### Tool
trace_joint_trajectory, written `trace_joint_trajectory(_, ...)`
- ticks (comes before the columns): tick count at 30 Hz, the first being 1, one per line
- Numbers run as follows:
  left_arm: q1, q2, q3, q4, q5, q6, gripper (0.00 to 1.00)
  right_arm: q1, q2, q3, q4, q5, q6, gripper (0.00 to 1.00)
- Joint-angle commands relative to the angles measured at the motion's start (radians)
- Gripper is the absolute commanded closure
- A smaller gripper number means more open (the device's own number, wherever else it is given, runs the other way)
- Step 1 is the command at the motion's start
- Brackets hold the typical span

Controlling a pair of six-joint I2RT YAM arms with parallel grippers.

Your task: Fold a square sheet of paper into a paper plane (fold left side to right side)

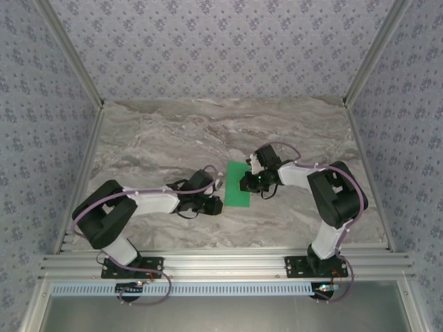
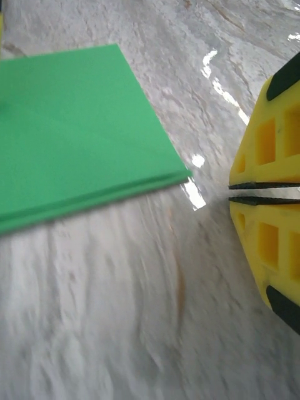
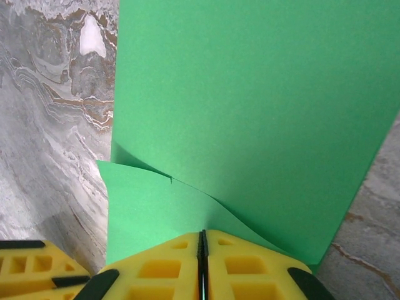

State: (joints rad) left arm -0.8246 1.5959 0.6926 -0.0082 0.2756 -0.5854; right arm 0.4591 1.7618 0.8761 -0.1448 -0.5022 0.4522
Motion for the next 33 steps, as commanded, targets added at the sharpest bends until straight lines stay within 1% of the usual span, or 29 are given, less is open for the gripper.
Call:
trace_joint_trajectory(1, 0.050, -0.065, -0.004, -0.017, 0.030, -0.014, 0.83, 0.003, -0.048, -0.002, 0.003, -0.004, -0.003, 0.83)
trace_joint_trajectory(4, 0.091, -0.085, 0.014, 0.016, 0.069, -0.016, 0.74, 0.001, -0.125, -0.008, 0.013, 0.029, -0.012, 0.68)
trace_joint_trajectory(6, 0.109, -0.080, 0.034, 0.032, 0.085, -0.011, 0.65, -0.005, -0.187, -0.026, 0.005, 0.065, -0.023, 0.59)
trace_joint_trajectory(7, 0.116, -0.071, 0.045, 0.042, 0.093, -0.007, 0.62, -0.010, -0.216, -0.039, 0.000, 0.083, -0.030, 0.54)
trace_joint_trajectory(10, 0.131, -0.026, 0.078, 0.078, 0.110, -0.006, 0.58, -0.023, -0.296, -0.083, -0.031, 0.139, -0.052, 0.43)
trace_joint_trajectory(12, 0.140, 0.014, 0.101, 0.106, 0.130, -0.010, 0.56, -0.028, -0.336, -0.109, -0.048, 0.161, -0.061, 0.38)
trace_joint_trajectory(15, 0.147, 0.085, 0.147, 0.134, 0.165, -0.014, 0.55, -0.033, -0.387, -0.152, -0.050, 0.159, -0.065, 0.33)
trace_joint_trajectory(19, 0.148, 0.162, 0.208, 0.140, 0.189, -0.010, 0.55, -0.033, -0.433, -0.181, -0.064, 0.151, -0.070, 0.31)
trace_joint_trajectory(24, 0.147, 0.240, 0.265, 0.146, 0.213, -0.008, 0.58, -0.035, -0.448, -0.196, -0.078, 0.135, -0.076, 0.29)
trace_joint_trajectory(26, 0.149, 0.258, 0.277, 0.151, 0.224, -0.008, 0.64, -0.037, -0.445, -0.206, -0.075, 0.120, -0.069, 0.27)
trace_joint_trajectory(29, 0.156, 0.252, 0.268, 0.158, 0.220, -0.012, 0.78, -0.042, -0.436, -0.215, -0.061, 0.092, -0.047, 0.23)
trace_joint_trajectory(31, 0.162, 0.238, 0.251, 0.166, 0.215, -0.014, 0.85, -0.047, -0.425, -0.222, -0.034, 0.058, -0.029, 0.21)
trace_joint_trajectory(33, 0.167, 0.216, 0.231, 0.170, 0.205, -0.015, 0.88, -0.050, -0.410, -0.229, 0.005, 0.021, -0.003, 0.19)
